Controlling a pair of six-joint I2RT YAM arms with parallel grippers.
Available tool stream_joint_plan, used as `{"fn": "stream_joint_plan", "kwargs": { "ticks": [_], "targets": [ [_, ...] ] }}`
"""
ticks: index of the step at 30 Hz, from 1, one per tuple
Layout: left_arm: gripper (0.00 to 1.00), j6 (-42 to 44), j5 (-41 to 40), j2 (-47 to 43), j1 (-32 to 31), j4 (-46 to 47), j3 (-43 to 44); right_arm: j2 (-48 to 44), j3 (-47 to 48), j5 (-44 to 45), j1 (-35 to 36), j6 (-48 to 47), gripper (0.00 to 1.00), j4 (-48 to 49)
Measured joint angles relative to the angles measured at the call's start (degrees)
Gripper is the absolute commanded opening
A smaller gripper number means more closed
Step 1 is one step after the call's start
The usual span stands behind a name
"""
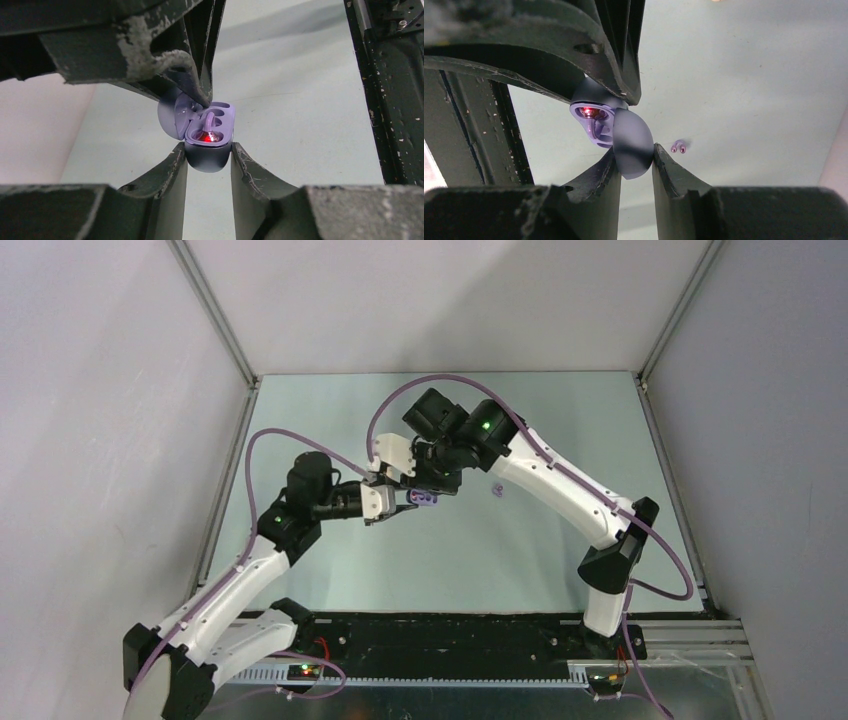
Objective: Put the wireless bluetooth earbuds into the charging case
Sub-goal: Pass from the right arm to the left, then pick up the right earbud from the center of the board.
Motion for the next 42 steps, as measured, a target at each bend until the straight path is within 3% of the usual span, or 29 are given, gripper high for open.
{"fn": "stream_joint_plan", "kwargs": {
  "ticks": [3,6,8,12,16,22,27,30,33,42],
  "targets": [
    [0.0,-0.33,-0.11,-0.2,-0.04,1.64,-0.87,0.0,0.0,0.35,0.04,0.02,0.13,-0.02],
    [0.0,-1.18,0.35,-0.33,-0.11,4.48,-2.38,0.0,0.09,0.44,0.07,0.04,0.36,-0.57],
    [0.0,-1.95,0.98,-0.33,-0.11,6.08,-2.84,0.07,0.94,-0.04,-0.07,0.02,0.46,-1.64],
    [0.0,-3.87,1.99,-0.39,-0.02,9.62,-4.92,-0.13,5.2,-6.4,-1.92,-0.79,0.64,-3.28],
    [0.0,-9.14,2.82,-0.2,0.04,15.78,-8.24,-4.15,6.05,-14.08,-5.42,-1.42,0.73,-2.6],
    [0.0,-23.93,2.84,5.51,1.42,30.64,-8.87,-20.61,-4.55,-20.79,-13.94,1.38,0.69,7.54],
    [0.0,-35.41,2.89,9.81,2.64,36.59,-6.49,-30.97,-22.16,-27.43,-29.03,5.01,0.58,15.26],
    [0.0,-41.57,3.43,11.54,4.46,39.71,-3.48,-28.22,-27.74,-29.7,-34.14,2.21,0.5,15.1],
    [0.0,-45.33,3.91,12.48,7.26,40.94,-0.79,-19.82,-29.66,-29.55,-36.11,-4.66,0.39,13.0],
    [0.0,-49.94,4.35,12.96,13.55,37.38,3.56,1.57,-27.93,-23.58,-36.44,-19.1,0.33,10.47]
  ]
}}
